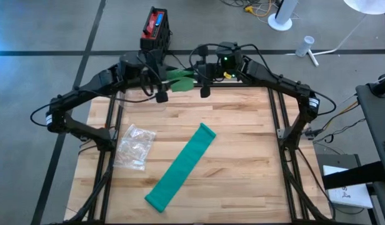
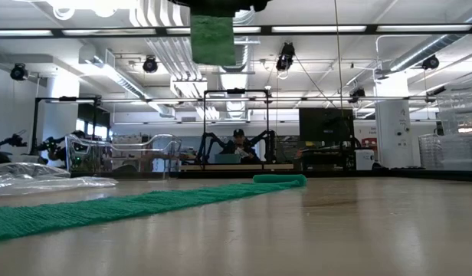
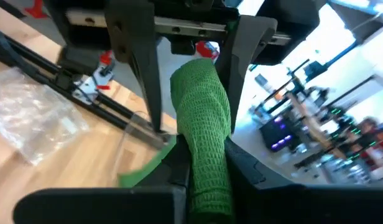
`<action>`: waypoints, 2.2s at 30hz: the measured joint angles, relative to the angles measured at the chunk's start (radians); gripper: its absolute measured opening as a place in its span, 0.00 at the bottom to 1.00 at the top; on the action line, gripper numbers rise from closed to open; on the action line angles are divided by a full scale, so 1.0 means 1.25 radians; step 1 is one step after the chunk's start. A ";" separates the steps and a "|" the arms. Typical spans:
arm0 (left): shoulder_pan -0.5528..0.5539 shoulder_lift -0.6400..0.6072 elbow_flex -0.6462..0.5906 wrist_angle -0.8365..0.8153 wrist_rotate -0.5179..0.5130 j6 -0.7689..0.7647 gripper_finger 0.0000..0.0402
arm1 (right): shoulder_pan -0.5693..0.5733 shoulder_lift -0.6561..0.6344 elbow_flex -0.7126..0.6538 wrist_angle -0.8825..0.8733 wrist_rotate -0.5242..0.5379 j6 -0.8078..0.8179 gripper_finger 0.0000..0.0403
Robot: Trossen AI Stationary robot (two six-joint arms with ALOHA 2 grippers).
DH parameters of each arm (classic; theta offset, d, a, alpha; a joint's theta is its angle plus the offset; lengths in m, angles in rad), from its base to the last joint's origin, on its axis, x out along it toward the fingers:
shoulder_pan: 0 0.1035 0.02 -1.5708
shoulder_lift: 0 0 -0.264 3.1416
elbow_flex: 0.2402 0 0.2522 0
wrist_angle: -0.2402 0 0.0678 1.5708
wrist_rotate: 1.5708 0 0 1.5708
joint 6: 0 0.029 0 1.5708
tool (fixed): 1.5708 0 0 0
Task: Roll bandage
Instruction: Roll the green bandage
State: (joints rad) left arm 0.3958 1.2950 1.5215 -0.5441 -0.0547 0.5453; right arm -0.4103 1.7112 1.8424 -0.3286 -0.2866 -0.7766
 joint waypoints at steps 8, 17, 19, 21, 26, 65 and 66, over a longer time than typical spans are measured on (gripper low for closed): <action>0.065 -0.113 -0.075 0.014 0.147 -0.084 0.82 | 0.004 -0.057 -0.064 0.036 -0.001 -0.065 0.10; 0.161 -0.192 -0.266 0.230 0.377 -0.301 0.95 | 0.071 -0.087 -0.194 0.123 0.071 -0.200 0.10; 0.177 -0.179 -0.268 0.283 0.473 -0.377 0.96 | 0.086 -0.076 -0.200 0.119 0.135 -0.246 0.10; 0.183 -0.163 -0.269 0.308 0.519 -0.433 0.97 | 0.099 -0.068 -0.204 0.118 0.183 -0.293 0.10; 0.187 -0.131 -0.238 0.256 0.519 -0.475 0.96 | 0.124 -0.068 -0.203 0.158 0.257 -0.391 0.10; 0.188 -0.042 -0.191 0.188 0.482 -0.333 0.10 | 0.129 -0.069 -0.202 0.204 0.214 -0.185 0.46; 0.188 -0.049 -0.192 0.178 0.457 -0.317 0.11 | 0.129 -0.073 -0.202 0.198 0.205 -0.144 0.48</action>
State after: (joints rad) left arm 0.6310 1.2334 1.2820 -0.3218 0.5167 0.1485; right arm -0.2489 1.6201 1.5902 -0.0816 -0.0303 -0.9568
